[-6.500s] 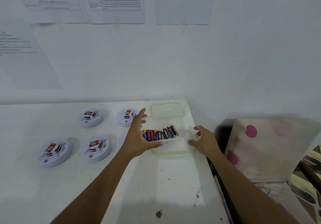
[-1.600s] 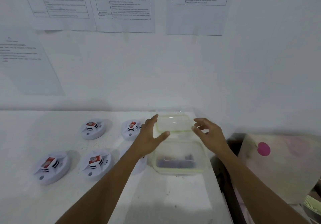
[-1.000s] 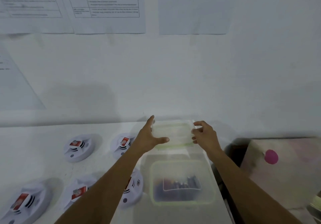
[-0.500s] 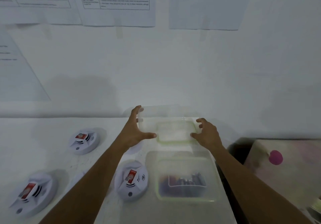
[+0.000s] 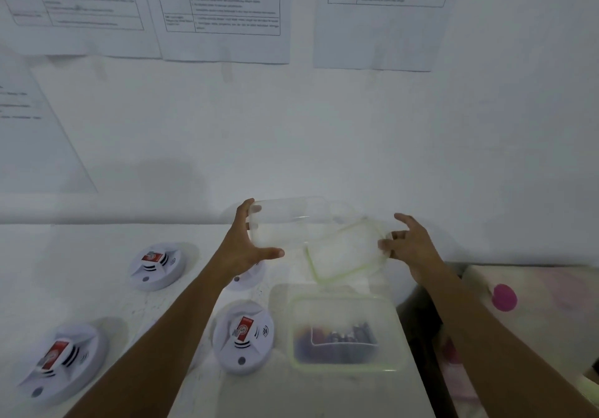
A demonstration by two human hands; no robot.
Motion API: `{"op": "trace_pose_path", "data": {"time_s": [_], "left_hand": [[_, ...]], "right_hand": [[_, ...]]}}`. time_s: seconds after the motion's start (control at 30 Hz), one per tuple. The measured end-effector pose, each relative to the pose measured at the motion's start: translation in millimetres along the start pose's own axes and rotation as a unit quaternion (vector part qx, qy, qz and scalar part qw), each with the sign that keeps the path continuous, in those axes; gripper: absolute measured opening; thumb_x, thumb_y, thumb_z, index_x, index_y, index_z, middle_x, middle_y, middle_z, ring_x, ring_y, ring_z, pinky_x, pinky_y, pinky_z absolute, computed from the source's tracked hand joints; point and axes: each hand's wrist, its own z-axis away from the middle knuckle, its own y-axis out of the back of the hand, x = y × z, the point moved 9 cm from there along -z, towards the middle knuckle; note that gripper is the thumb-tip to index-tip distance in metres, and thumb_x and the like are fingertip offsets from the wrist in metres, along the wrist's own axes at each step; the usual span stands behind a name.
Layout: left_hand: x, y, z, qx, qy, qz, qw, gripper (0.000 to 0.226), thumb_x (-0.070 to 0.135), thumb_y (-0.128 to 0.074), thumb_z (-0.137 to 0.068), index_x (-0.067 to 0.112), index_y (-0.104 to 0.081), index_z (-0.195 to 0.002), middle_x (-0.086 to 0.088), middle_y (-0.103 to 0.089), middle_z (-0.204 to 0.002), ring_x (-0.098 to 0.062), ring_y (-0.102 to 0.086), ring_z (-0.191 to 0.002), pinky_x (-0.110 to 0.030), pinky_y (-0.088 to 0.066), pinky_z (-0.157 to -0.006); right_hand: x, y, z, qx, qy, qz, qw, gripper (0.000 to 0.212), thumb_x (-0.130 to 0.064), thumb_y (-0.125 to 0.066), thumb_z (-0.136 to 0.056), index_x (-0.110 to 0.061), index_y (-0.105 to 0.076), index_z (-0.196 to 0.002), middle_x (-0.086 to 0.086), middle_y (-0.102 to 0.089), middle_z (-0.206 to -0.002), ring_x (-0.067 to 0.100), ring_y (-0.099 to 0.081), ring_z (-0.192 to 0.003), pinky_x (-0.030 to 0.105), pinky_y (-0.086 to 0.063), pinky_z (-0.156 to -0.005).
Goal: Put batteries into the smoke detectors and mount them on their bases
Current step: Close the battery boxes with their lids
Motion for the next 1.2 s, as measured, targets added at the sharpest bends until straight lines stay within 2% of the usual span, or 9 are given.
{"op": "trace_pose_path", "data": {"time_s": [0.2,0.4,0.57,0.73,0.77,0.83,0.93,1.07,1.2], "left_hand": [[7.4,-12.6,0.1,-0.013,-0.002,0.005,1.0,0.114,0.022,-0.092,-0.062,0.028,-0.018,-0.149,0.013,-0.036,-0.145,-0.017,-0.041,-0.128,-0.038,-0.045,-0.101],[5.0,-48.3,3.8,-0.075,0.026,0.0,0.997,0.121,0.022,-0.093,-0.06,0.028,-0.014,-0.151,0.012,-0.031,-0.15,-0.021,-0.034,-0.138,-0.042,-0.036,-0.111],[-0.6,-69.5,3.6,-0.108,0.058,-0.05,0.991,0.127,0.03,-0.093,-0.061,0.023,-0.007,-0.155,0.005,-0.025,-0.158,-0.02,-0.029,-0.143,-0.039,-0.031,-0.115],[7.1,-56.3,7.3,-0.101,0.038,-0.155,0.982,0.128,0.039,-0.088,-0.066,0.018,-0.001,-0.156,-0.001,-0.009,-0.162,-0.019,-0.003,-0.15,-0.041,-0.017,-0.119],[10.9,-49.5,7.1,-0.084,0.026,-0.147,0.985,0.118,0.034,-0.086,-0.071,0.019,-0.006,-0.156,0.0,-0.015,-0.161,-0.019,-0.007,-0.149,-0.039,-0.02,-0.118],[14.4,-34.3,6.4,-0.045,0.036,-0.042,0.997,0.091,0.02,-0.077,-0.082,0.02,-0.02,-0.154,0.0,-0.039,-0.151,-0.021,-0.037,-0.136,-0.033,-0.04,-0.104],[16.6,-21.1,7.8,-0.007,0.076,0.137,0.988,0.062,0.008,-0.066,-0.091,0.012,-0.038,-0.146,-0.006,-0.067,-0.118,-0.021,-0.068,-0.09,-0.03,-0.053,-0.071],[22.4,2.4,6.3,0.069,0.058,0.128,0.988,0.045,-0.002,-0.059,-0.092,0.008,-0.051,-0.135,-0.011,-0.068,-0.102,-0.019,-0.068,-0.07,-0.025,-0.053,-0.055],[20.8,1.1,3.9,0.07,0.07,0.185,0.978,0.033,0.003,-0.059,-0.094,0.006,-0.059,-0.127,-0.016,-0.063,-0.103,-0.022,-0.065,-0.076,-0.031,-0.059,-0.064]], "right_hand": [[-86.7,54.5,37.1,0.188,0.188,0.009,0.964,0.06,-0.002,-0.072,-0.081,-0.026,-0.052,-0.132,-0.001,-0.061,-0.087,0.02,-0.066,-0.075,0.027,-0.052,-0.066],[-126.0,81.1,68.4,0.291,0.281,-0.067,0.912,0.046,-0.006,-0.069,-0.083,-0.03,-0.056,-0.12,-0.007,-0.059,-0.081,0.019,-0.069,-0.078,0.032,-0.055,-0.071],[-95.7,47.9,51.5,0.224,0.193,-0.169,0.94,0.041,0.003,-0.07,-0.082,-0.023,-0.062,-0.114,0.0,-0.055,-0.084,0.014,-0.065,-0.071,0.027,-0.057,-0.067],[-47.9,10.4,38.8,0.174,0.092,-0.219,0.956,0.035,0.001,-0.07,-0.083,-0.025,-0.062,-0.105,0.007,-0.058,-0.094,0.021,-0.071,-0.069,0.032,-0.055,-0.074],[-43.4,5.2,37.1,0.164,0.082,-0.233,0.955,0.035,0.001,-0.071,-0.083,-0.025,-0.062,-0.104,0.008,-0.058,-0.093,0.02,-0.072,-0.068,0.034,-0.054,-0.079],[-39.9,-6.4,35.9,0.138,0.073,-0.271,0.95,0.036,0.003,-0.071,-0.082,-0.021,-0.061,-0.107,0.011,-0.057,-0.091,0.019,-0.072,-0.065,0.038,-0.055,-0.085],[-40.9,-22.5,36.0,0.096,0.064,-0.282,0.952,0.037,0.004,-0.072,-0.081,-0.015,-0.061,-0.111,0.013,-0.057,-0.089,0.022,-0.07,-0.068,0.04,-0.056,-0.086],[-47.5,-31.2,35.2,0.034,0.077,-0.175,0.981,0.03,-0.002,-0.075,-0.081,-0.011,-0.068,-0.108,0.018,-0.062,-0.093,0.024,-0.066,-0.084,0.038,-0.058,-0.084],[-55.7,-27.0,36.9,0.038,0.102,-0.119,0.987,0.026,-0.008,-0.078,-0.08,-0.017,-0.073,-0.104,0.007,-0.063,-0.09,0.016,-0.061,-0.082,0.028,-0.051,-0.077]]}}
